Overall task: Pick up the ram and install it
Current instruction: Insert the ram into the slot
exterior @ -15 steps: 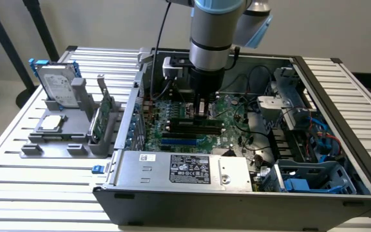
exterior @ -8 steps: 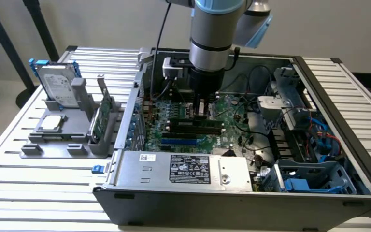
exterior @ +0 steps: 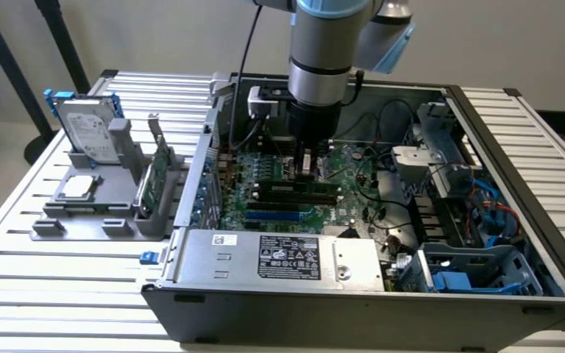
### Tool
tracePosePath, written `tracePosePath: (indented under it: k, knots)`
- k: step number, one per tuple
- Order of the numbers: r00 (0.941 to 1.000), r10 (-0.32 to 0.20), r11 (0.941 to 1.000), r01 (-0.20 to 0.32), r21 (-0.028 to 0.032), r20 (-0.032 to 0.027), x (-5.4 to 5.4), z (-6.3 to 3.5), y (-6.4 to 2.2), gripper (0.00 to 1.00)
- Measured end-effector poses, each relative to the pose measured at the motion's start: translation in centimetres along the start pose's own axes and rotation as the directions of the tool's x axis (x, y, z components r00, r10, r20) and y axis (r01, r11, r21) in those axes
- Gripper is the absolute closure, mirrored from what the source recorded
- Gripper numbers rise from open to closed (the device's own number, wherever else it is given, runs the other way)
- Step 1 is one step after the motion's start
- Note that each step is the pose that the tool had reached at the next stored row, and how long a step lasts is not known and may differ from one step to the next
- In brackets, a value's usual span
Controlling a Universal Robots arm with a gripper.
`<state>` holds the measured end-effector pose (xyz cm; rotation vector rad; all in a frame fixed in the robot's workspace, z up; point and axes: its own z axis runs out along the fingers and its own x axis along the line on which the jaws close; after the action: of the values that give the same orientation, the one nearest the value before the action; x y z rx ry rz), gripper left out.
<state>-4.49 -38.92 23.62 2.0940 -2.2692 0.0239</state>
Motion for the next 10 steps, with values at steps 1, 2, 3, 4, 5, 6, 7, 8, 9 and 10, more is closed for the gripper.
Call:
tracePosePath:
  k: [1, 2, 3, 4, 5, 6, 7, 8, 9, 10]
  knots:
    - [1.0000, 0.000, 1.0000, 0.000, 0.0002, -0.0018, -0.06, 0.03, 0.00, 0.86]
    - [1.0000, 0.000, 1.0000, 0.000, 0.0004, -0.0025, -0.10, 0.07, 0.00, 0.86]
    - [1.0000, 0.000, 1.0000, 0.000, 0.0004, -0.0035, -0.11, 0.12, 0.00, 0.86]
    - [1.0000, 0.000, 1.0000, 0.000, 0.0004, -0.0043, -0.13, 0.17, 0.00, 0.86]
    - [1.0000, 0.000, 1.0000, 0.000, 0.0004, -0.0047, -0.14, 0.21, 0.00, 0.86]
    - [1.0000, 0.000, 1.0000, 0.000, 0.0005, -0.0049, -0.15, 0.27, 0.00, 0.86]
    - [1.0000, 0.000, 1.0000, 0.000, 0.0005, -0.0053, -0.15, 0.31, 0.00, 0.86]
    - [1.0000, 0.000, 1.0000, 0.000, 0.0005, -0.0058, -0.16, 0.36, 0.00, 0.86]
    - [1.0000, 0.000, 1.0000, 0.000, 0.0006, -0.0064, -0.17, 0.40, -0.01, 0.86]
    - [1.0000, 0.000, 1.0000, 0.000, 0.0006, -0.0071, -0.18, 0.43, -0.01, 0.86]
